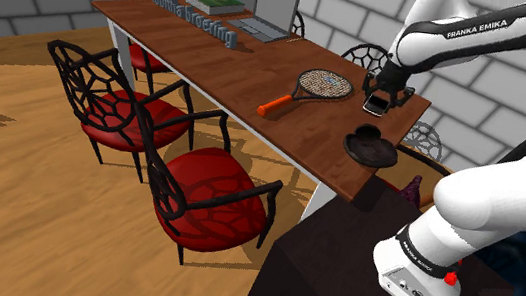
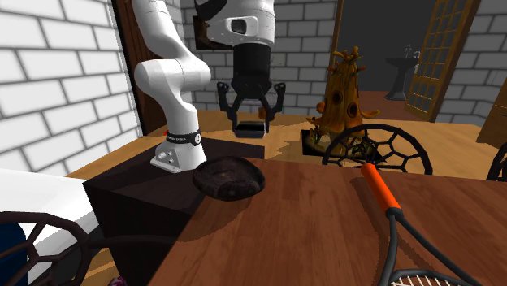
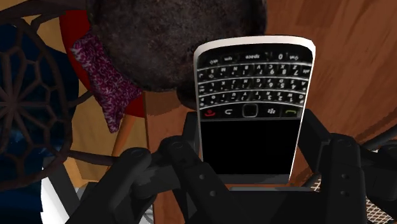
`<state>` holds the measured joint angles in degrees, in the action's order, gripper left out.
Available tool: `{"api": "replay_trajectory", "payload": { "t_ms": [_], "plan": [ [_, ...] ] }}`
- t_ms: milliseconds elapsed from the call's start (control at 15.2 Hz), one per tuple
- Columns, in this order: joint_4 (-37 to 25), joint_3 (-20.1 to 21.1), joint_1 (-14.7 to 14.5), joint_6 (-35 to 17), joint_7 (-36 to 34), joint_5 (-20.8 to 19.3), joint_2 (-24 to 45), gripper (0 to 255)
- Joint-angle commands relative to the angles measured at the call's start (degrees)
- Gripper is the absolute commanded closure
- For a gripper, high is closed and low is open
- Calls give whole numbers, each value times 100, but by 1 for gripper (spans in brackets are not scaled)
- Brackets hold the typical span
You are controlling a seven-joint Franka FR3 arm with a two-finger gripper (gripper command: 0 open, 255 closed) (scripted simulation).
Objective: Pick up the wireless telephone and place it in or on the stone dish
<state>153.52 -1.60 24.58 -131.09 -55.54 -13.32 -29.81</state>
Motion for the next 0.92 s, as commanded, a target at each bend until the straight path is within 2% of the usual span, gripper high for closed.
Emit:
{"api": "replay_trajectory", "payload": {
  "t_ms": [0, 198, 858],
  "plan": [
    [493, -83, 54, 73, 108, -44, -584, 255],
    [1009, -213, 146, 381, 310, -102, -1434, 255],
    [1505, -221, 269, -666, 114, -304, -876, 255]
  ]
}}
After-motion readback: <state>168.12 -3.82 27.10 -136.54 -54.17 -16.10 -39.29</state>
